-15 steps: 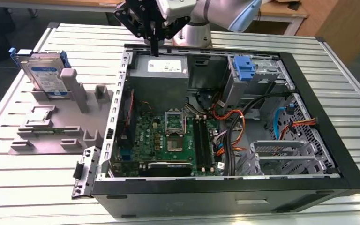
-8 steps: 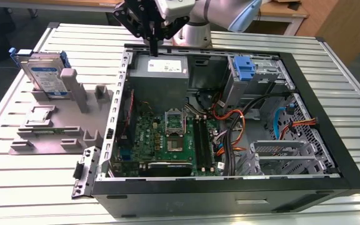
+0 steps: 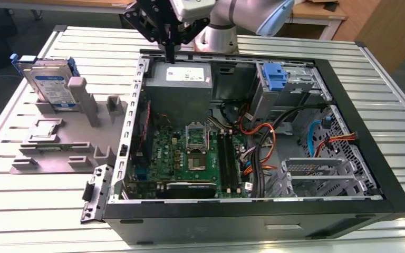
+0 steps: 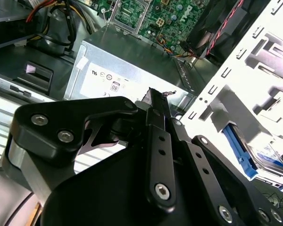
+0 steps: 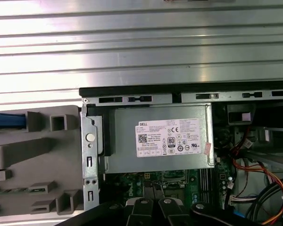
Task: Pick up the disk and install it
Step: 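Reach for the disk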
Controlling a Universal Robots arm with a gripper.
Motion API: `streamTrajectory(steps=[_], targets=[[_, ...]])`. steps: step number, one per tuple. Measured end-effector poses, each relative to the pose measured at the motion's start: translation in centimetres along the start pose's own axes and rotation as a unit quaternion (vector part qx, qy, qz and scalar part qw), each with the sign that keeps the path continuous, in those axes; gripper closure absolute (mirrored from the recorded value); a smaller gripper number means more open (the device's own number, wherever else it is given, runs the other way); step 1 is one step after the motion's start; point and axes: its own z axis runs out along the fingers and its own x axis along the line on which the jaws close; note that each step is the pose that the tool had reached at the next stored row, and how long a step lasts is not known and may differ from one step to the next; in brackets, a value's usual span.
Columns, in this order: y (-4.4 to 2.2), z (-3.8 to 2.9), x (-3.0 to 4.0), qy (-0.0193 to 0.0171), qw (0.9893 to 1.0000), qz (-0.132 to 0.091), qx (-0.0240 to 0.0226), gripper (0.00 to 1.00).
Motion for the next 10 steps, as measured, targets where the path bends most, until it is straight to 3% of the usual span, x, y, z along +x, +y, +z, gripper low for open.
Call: streamTrajectory(steps=[3,8,10], targets=[[-0.05,-0.02,0.59,0.0000,1.0000,0.000,0.0000,0.90],[-0.05,-0.02,0.66,0.0000,1.0000,0.000,0.0000,0.90],[-0.25,-0.07,3.30,0.0000,1.0000,0.000,0.0000,0.90]])
